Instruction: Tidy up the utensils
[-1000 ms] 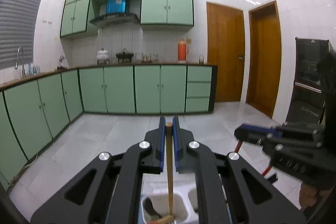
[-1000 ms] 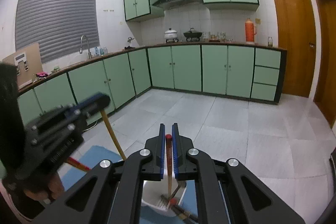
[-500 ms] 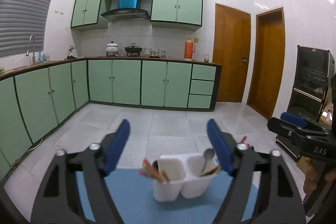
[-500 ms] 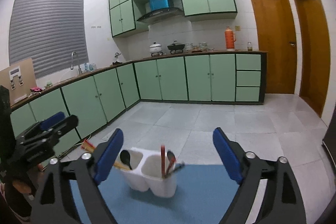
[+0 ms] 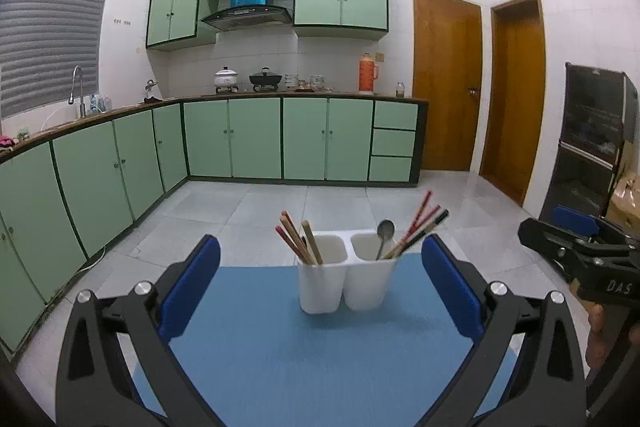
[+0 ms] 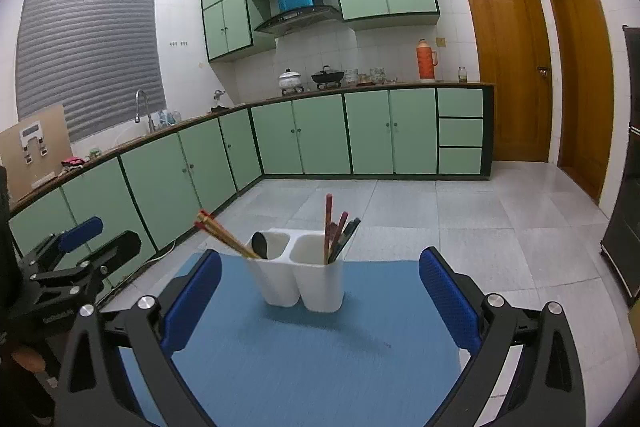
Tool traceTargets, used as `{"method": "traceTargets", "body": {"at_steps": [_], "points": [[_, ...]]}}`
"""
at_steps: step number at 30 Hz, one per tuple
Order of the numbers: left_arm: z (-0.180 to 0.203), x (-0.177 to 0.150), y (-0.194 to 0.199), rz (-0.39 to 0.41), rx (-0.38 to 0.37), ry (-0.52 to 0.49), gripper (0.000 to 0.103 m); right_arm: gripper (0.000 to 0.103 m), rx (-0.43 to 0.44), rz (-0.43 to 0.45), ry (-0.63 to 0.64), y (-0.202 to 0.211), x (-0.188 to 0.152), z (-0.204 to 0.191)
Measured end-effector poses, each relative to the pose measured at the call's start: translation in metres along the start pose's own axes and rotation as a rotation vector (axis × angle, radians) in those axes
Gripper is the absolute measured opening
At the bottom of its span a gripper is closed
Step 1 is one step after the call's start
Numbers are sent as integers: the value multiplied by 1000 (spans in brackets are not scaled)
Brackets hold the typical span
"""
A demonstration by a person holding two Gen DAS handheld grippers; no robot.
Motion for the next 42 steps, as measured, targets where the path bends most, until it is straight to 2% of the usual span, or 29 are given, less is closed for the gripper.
{"method": "traceTargets", "body": {"at_steps": [7,18,42], "points": [[9,8,26,8,-31,17,98,97,9,18,17,25,2,-13],[12,15,49,26,-19,-8,98,97,34,33,34,40,11,-26],[7,9,54,5,-1,2,98,97,48,26,52,44,8,-32]]}}
Point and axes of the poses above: each gripper's, at about its wrist camera, not at the fingertips, and y roughly against the way its jaws point, z to its right, x to its top, the point moved 8 cm from there along -y, roughly the way its jaws point, and after that the axes turned 14 degrees about z, right-handed, at the moved point
